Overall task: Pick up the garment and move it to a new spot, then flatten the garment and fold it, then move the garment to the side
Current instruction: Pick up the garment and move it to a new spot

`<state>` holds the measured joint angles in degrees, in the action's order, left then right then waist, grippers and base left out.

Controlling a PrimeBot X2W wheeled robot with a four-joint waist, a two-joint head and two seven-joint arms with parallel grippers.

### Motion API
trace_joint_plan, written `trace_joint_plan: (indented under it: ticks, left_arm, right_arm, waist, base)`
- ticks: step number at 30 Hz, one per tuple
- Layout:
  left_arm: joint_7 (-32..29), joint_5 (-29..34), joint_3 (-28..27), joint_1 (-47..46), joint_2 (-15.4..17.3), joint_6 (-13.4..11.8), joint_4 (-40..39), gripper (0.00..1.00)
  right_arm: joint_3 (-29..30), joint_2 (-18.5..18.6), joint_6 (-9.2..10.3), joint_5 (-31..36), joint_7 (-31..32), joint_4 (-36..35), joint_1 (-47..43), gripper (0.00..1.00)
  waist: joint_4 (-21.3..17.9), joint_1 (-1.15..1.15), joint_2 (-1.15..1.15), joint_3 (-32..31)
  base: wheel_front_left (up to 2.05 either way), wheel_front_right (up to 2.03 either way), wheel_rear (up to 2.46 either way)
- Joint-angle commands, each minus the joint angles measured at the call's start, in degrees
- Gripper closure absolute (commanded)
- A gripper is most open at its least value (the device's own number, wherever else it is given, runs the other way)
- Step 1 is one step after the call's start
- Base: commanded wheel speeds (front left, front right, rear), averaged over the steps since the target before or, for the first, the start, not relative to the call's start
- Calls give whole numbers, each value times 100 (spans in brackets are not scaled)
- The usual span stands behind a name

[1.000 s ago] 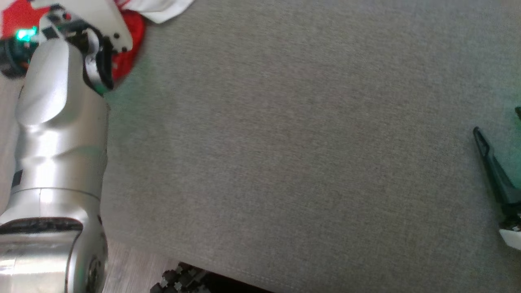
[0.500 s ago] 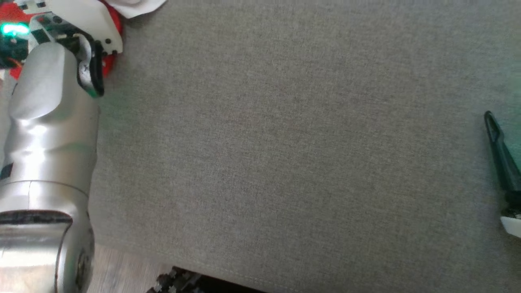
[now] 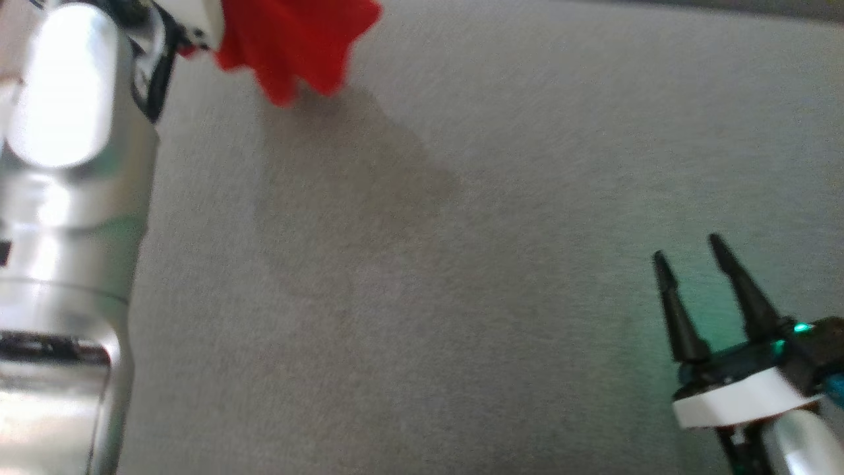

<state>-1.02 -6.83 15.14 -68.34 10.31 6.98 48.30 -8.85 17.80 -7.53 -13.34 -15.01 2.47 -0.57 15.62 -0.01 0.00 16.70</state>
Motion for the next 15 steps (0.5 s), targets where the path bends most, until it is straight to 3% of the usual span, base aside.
trace_joint_plan:
  ticks: [1,5,10,15]
  left_arm:
    - [-122,-210,35,112,298,30,-429,100]
    - [-501,-880,614,783,383,47,-1211,100]
    - [-776,-1661,1193,1912,780,49,-2472,100]
    - [-635,-1891,1458,3210,708,-22,-3282,100]
  right_arm:
    - [-160,-109,4,134,2,-91,-49,0]
    - [-262,-409,4,382,2,-70,-178,0]
    - [-356,-630,4,599,2,-80,-334,0]
    - [-377,-844,4,568,2,-27,-293,0]
  waist:
    - [-862,1,0,-1093]
    - [-1418,1,0,-1514]
    - [-2092,1,0,-1724]
    - [-2662,1,0,-1581]
  base:
    - [0,0,0]
    - [0,0,0]
    - [0,0,0]
    - [0,0,0]
